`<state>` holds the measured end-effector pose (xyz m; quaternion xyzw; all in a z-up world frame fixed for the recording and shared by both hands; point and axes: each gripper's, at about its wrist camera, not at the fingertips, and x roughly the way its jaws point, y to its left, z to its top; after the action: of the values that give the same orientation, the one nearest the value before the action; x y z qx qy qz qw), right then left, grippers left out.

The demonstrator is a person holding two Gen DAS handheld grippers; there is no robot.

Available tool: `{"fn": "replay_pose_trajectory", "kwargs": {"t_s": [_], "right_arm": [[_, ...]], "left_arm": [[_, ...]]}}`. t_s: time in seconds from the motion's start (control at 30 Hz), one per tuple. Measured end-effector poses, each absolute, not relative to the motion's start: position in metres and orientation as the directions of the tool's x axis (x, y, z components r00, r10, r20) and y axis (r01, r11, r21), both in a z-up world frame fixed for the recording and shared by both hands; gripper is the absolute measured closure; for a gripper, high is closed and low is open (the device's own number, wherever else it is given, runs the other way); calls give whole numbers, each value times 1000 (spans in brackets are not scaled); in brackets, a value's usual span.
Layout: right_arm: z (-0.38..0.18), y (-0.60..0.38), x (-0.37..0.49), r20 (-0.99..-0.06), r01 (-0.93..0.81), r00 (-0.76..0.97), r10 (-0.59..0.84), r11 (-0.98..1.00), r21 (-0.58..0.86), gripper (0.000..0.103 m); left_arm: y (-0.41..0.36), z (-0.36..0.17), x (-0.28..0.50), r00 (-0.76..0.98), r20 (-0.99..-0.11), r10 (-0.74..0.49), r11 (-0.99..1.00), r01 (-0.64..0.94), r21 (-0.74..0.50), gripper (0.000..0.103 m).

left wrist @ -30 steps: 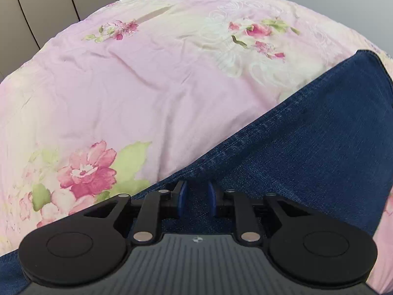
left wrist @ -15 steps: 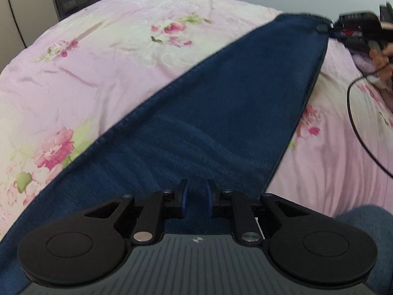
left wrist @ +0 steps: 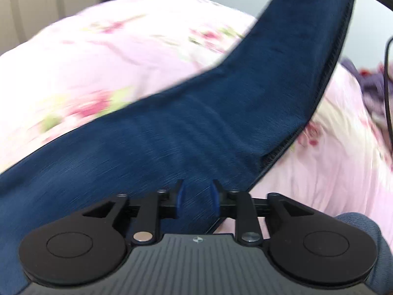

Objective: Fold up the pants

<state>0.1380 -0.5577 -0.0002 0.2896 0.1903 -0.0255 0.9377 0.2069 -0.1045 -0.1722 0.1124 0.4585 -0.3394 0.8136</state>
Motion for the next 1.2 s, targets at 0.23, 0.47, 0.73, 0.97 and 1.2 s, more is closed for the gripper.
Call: {"fn": "replay_pose_trajectory", "kwargs": {"t_s": [0.23,0.47,0.73,0.97,1.2], "right_arm": [[22,-429,172,-374,11,899,230,839,544,95],[-24,-289,206,-497,-64,793,352,860,507,95],[-127,-163,195,-706,-153,617,347,933,325,95],[-194,-115,175,-832,-343,498,245,937,70,95],[-196,-111,174,-848,-434,465,254,900,31,76]], "left_arm": [[4,-125,191,513,-770,-380,885,442,-142,57],[101,-117,181,606,-735,-304,952,226,-208,57],[168,-140,181,539,-734,-412,896,96,-433,65],[183,-162,184,484,-733,-478,851,49,-523,61],[193,-172,185,461,-697,-549,790,16,-613,43]]}}
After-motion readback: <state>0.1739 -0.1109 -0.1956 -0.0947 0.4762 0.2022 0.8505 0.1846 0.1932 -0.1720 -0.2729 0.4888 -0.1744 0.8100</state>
